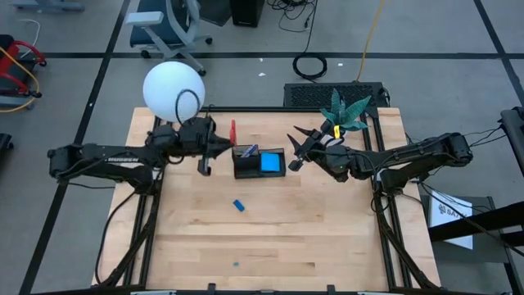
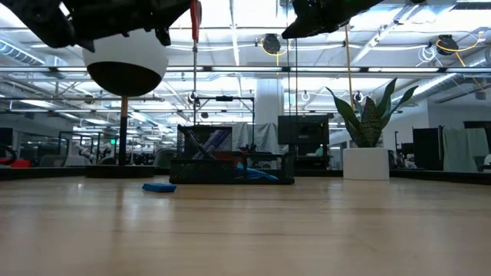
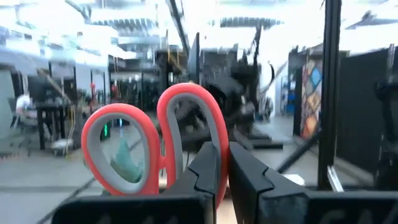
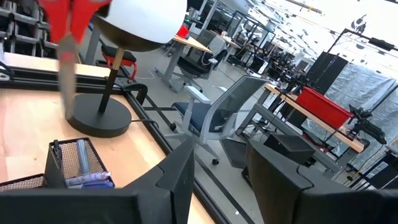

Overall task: Pick and place office supplies into organizer
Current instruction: Put the orange scissors into the black mesh organizer

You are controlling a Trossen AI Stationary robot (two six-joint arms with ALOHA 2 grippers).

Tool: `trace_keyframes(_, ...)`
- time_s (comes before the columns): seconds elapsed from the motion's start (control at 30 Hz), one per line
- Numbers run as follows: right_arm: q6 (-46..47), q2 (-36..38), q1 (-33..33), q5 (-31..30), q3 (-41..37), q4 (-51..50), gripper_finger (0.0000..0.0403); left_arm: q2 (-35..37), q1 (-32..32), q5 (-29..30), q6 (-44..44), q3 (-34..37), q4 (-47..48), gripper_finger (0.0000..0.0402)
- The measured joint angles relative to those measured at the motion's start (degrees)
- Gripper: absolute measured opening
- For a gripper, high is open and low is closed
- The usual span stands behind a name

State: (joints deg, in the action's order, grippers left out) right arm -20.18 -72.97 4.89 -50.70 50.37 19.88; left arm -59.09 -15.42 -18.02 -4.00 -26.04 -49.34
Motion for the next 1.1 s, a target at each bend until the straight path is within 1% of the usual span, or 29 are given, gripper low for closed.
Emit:
trace_keyframes(0.13, 0.00, 0.00, -0.04, 0.00, 0.00, -0.02, 0.0136, -3.50, -3.68, -4.06, -1.24, -0.02, -3.47, 0.0021)
trace_keyframes(0.37, 0.00, 0.00, -0.04, 0.00, 0.00, -0.02, 0.0134, -11.93, -6.34, -7.92, -4.62, -0.01, -12.78, 0.0021)
trace_keyframes(0.47, 0.00, 0.00, -0.04, 0.00, 0.00, -0.02, 0.0133, -14.27, -7.31, -10.03, -5.20, 0.00, -14.40, 0.0021)
trace_keyframes(0.87, -0.07, 0.00, -0.07, 0.00, 0.00, -0.02, 0.0131, -19.12, -7.87, -10.47, -5.32, -0.02, -15.56, 0.0021)
trace_keyframes(1.1, -0.11, 0.00, -0.07, 0.00, 0.00, -0.02, 0.0132, -22.82, -7.71, -10.49, -6.22, -0.02, -18.38, 0.0021)
